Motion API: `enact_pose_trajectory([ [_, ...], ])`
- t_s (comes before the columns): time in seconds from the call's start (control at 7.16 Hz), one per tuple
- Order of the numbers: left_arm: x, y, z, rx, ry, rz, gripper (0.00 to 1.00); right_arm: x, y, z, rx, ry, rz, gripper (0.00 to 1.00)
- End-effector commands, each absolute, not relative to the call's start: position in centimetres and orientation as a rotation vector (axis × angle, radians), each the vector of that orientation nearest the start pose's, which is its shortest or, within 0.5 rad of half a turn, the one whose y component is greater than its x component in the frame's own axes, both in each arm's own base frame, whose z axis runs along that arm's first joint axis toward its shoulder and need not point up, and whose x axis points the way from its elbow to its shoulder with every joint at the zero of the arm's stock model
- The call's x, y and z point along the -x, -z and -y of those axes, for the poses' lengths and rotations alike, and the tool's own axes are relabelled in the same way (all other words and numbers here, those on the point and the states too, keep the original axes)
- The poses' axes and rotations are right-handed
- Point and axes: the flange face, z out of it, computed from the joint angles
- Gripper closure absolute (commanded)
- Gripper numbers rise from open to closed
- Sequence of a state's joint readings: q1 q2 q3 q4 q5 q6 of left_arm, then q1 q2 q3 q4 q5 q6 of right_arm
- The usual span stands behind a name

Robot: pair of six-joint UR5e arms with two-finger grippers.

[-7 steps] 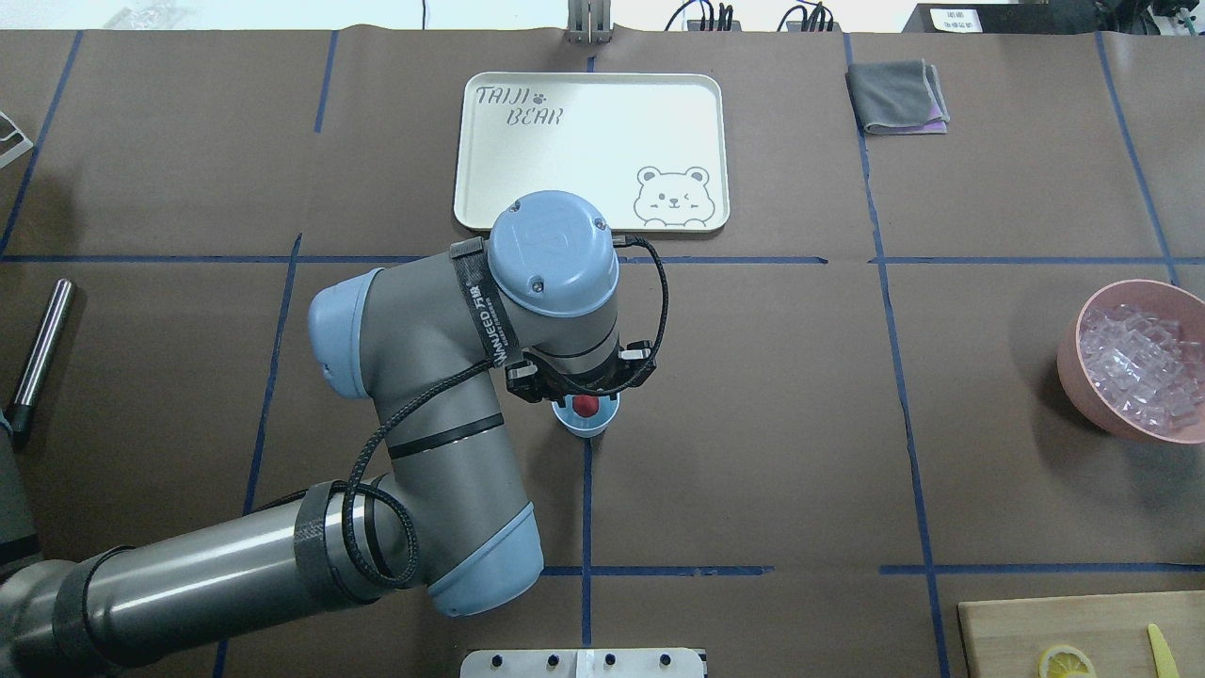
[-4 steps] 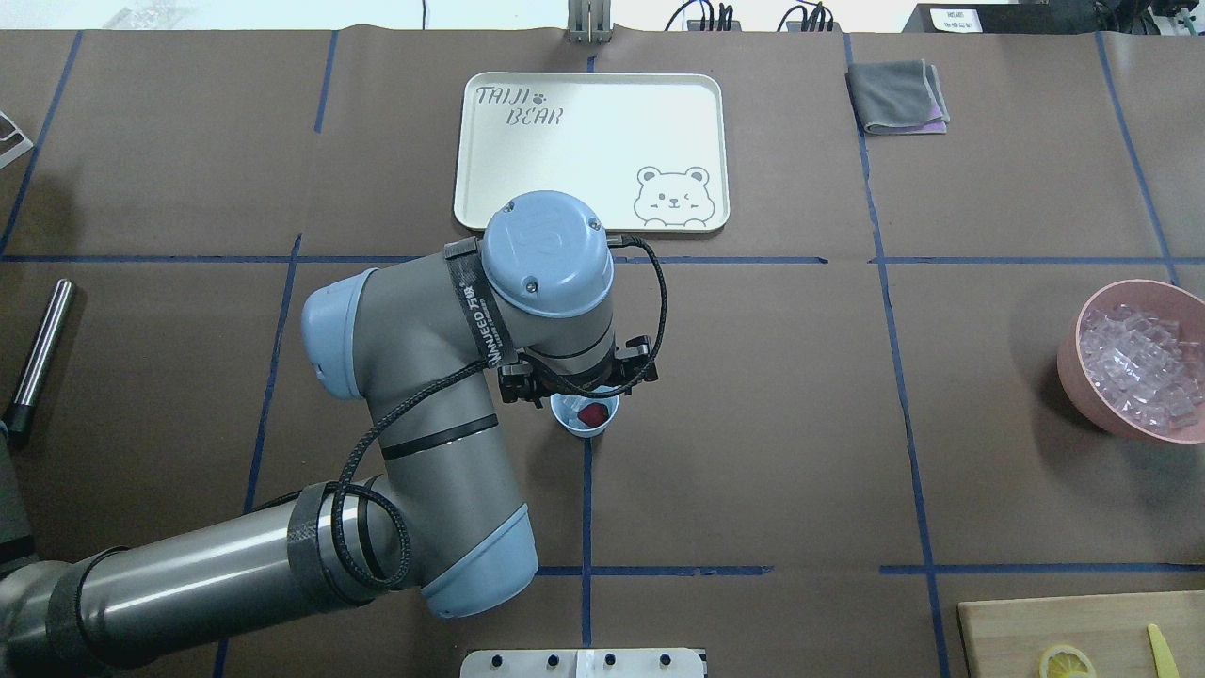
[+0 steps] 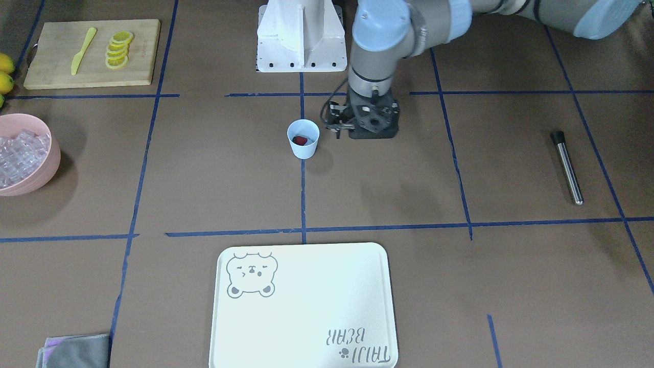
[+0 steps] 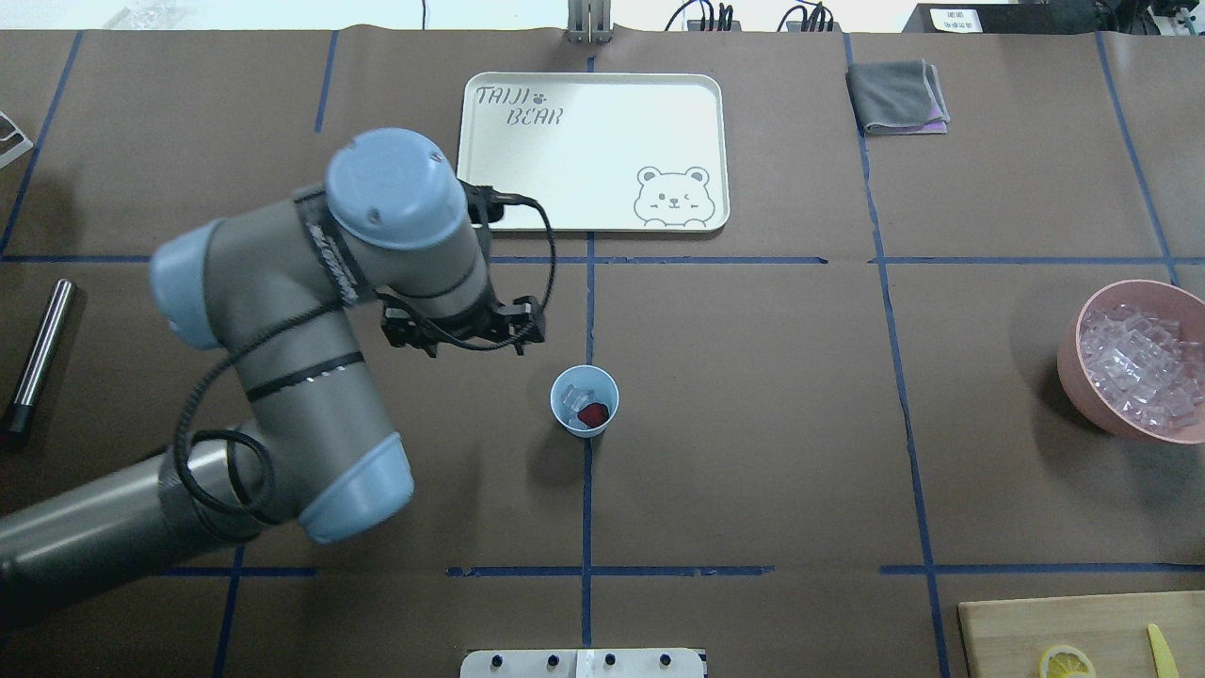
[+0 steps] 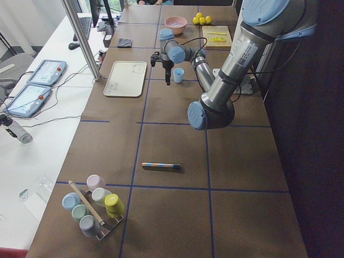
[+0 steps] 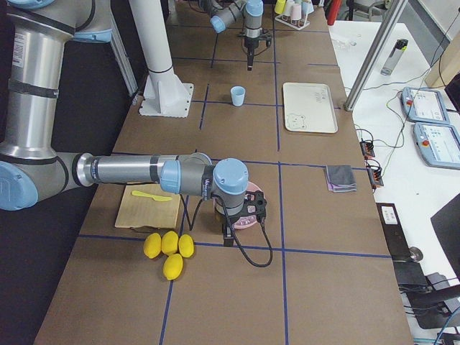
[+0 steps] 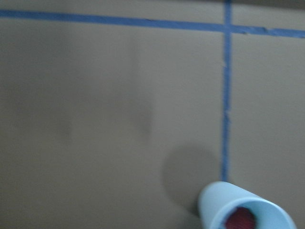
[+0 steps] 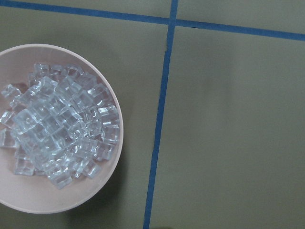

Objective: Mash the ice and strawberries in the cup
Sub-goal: 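Move the empty left gripper back to the steel muddler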

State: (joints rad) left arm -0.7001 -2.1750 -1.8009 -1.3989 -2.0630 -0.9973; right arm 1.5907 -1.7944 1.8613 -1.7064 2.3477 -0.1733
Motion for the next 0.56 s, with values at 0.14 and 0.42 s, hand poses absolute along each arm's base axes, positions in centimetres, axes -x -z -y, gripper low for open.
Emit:
enact_pose_trajectory([
  [0.14,-29.9,-36.5,51.9,-0.005,-0.066,-0.733,0.0,-7.1,-62.8,39.1,-0.011,0.119,0.777,0.01],
  [0.42,-19.8,-43.5,54.5,-0.061,-0.137,-0.673,0.0,-7.2,-62.8,39.2,-0.012,0.12,0.776,0.01],
])
